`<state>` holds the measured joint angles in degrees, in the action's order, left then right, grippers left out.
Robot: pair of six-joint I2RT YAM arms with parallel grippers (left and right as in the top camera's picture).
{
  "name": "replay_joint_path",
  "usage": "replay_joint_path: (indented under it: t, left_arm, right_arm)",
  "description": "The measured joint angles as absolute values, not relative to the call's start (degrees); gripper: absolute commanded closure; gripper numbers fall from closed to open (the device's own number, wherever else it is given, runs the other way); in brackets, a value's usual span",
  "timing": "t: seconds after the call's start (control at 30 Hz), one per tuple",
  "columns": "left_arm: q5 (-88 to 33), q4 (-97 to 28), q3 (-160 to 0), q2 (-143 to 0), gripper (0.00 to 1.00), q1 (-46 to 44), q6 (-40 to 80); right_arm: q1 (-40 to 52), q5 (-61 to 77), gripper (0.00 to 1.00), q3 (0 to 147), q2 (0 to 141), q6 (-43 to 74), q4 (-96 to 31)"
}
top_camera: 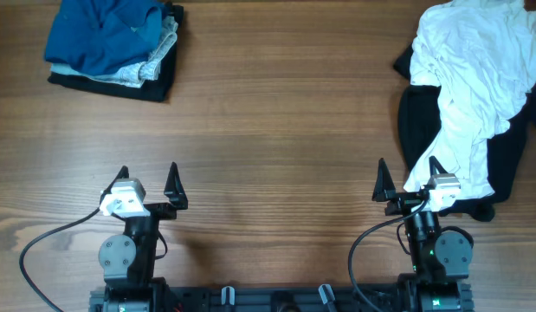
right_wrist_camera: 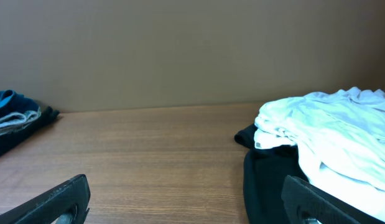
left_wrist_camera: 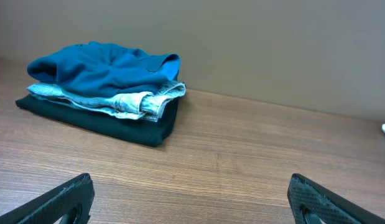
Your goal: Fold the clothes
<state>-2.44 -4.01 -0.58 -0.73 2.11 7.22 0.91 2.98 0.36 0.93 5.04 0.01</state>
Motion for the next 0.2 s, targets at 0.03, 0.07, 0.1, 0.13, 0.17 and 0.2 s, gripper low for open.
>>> replay_joint_path:
  t: [0.03,0.07,0.1,0.13,0.17,0.2]
  left_arm:
    - [-2.4,-4.0,-0.6,-0.7,0.00,2.1,7.2]
    - [-2.4,-4.0,-0.6,-0.7,0.00,2.1,7.2]
    - [-2.4,-4.0,-0.6,-0.7,0.00,2.1,7.2]
    - [-2.4,-4.0,-0.6,-0.7,0.00,2.1,7.2]
    - [-2.4,-4.0,-0.6,-0.7,0.00,2.1,7.2]
    - [-2.4,-4.0,-0.6,-0.7,0.00,2.1,7.2]
  right_arm:
    - [0.9,3.0,0.00,0.4,0.9,5.0,0.0]
    - [0.9,3.0,0.00,0.4,0.9,5.0,0.0]
    - [0.9,3.0,0.00,0.4,0.9,5.0,0.0]
    - [0.9,3.0,0.00,0.4,0.9,5.0,0.0]
    - [0.9,3.0,0.00,0.4,0.9,5.0,0.0]
    - [0.9,3.0,0.00,0.4,0.9,5.0,0.0]
